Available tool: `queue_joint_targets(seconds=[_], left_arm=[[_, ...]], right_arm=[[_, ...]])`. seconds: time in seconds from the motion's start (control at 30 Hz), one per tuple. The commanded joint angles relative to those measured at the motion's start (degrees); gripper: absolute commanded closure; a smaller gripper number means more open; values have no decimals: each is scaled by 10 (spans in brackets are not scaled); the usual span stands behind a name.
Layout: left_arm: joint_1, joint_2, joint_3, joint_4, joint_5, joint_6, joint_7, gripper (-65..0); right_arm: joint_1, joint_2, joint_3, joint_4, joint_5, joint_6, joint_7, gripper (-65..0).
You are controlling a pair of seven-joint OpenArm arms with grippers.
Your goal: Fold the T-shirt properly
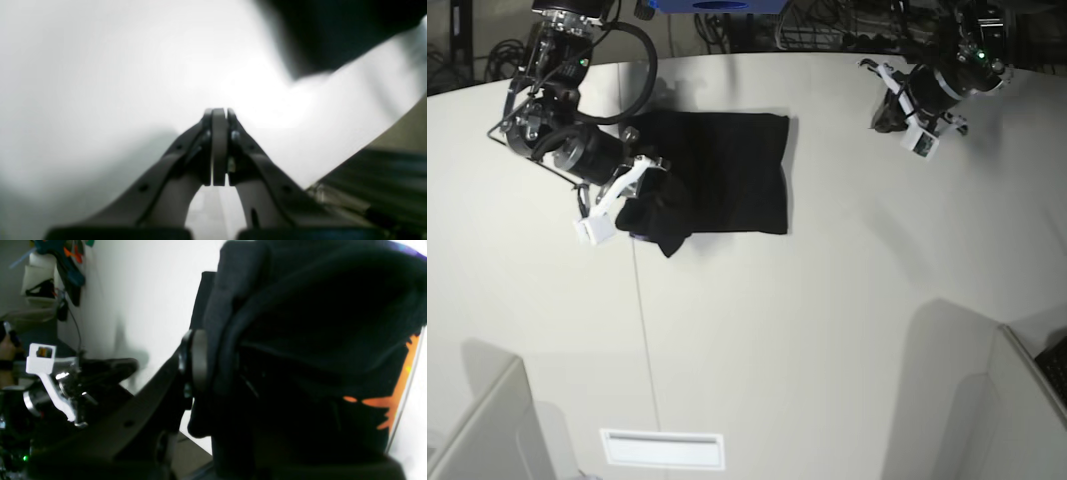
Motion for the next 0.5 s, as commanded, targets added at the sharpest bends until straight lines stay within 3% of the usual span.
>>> queue_joint_targets(seconds=[0.0,0.2,0.47], left_arm=[[8,2,-24,9,-10,-5,-12,0],[25,17,-127,9,-10,-5,-12,0],[24,17,-153,9,-10,-5,-12,0]], right_arm=[[4,0,0,9,14,0,8,0],[3,-4,0,9,14,0,8,0],[2,-4,0,9,14,-1,5,0]])
